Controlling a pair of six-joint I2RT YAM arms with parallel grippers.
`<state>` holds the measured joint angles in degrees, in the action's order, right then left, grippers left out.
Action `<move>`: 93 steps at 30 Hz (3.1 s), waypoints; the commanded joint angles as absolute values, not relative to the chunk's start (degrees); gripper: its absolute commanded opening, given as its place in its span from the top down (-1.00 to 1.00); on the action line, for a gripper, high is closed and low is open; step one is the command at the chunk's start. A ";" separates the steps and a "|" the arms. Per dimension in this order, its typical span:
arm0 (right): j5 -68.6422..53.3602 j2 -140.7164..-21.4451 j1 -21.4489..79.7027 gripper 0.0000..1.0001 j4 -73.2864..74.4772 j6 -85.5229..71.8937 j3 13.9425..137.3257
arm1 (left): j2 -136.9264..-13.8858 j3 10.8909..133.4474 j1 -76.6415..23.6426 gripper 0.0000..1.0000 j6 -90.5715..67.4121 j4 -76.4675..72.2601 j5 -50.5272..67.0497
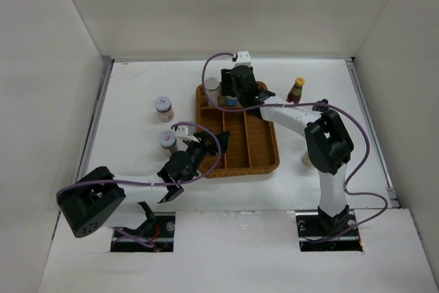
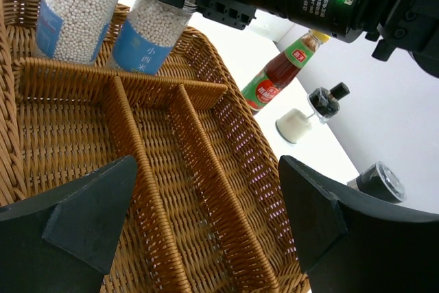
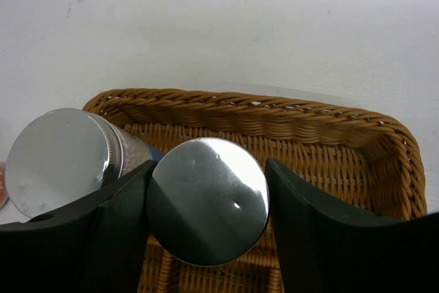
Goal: Organize the condiment bottles
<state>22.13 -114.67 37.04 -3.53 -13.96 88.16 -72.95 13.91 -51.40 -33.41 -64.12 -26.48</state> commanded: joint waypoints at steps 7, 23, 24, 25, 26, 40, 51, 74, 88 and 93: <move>24.08 -108.03 37.75 -0.93 -6.77 -15.91 85.96 | -72.60 14.06 -51.11 -0.69 -32.87 -67.76 -25.93; 32.87 -83.23 20.70 -1.00 -3.34 -13.27 66.19 | -72.42 14.15 -51.46 -0.69 -32.87 -67.76 -25.93; 33.13 -83.67 20.17 -1.00 -3.69 -12.92 65.66 | -72.42 14.15 -51.46 -0.69 -32.87 -67.76 -25.84; 33.13 -84.28 19.56 -0.99 -4.04 -12.75 65.31 | -72.51 14.15 -51.46 -0.69 -32.87 -67.76 -25.75; 32.70 -84.98 18.86 -0.99 -4.22 -12.66 65.22 | -72.77 14.24 -51.28 -0.69 -32.87 -67.76 -25.66; 30.06 -94.48 15.42 -0.04 -6.59 -12.48 68.11 | -73.48 14.41 -50.93 -0.69 -33.13 -67.76 -25.31; 34.98 -84.12 18.67 0.45 -15.20 -6.77 69.69 | -73.56 14.50 -50.76 -0.69 -33.22 -67.76 -24.87; 30.67 -103.35 33.26 0.40 -18.98 -9.23 80.87 | -74.09 14.59 -50.84 -0.70 -33.13 -67.76 -24.87; 33.40 -102.57 34.85 -0.13 -21.36 -11.07 74.00 | -74.53 14.85 -50.49 -0.69 -33.31 -67.68 -24.87; 33.40 -99.68 35.02 -0.39 -21.27 -11.25 73.13 | -73.92 14.94 -50.67 -0.69 -33.22 -67.33 -24.87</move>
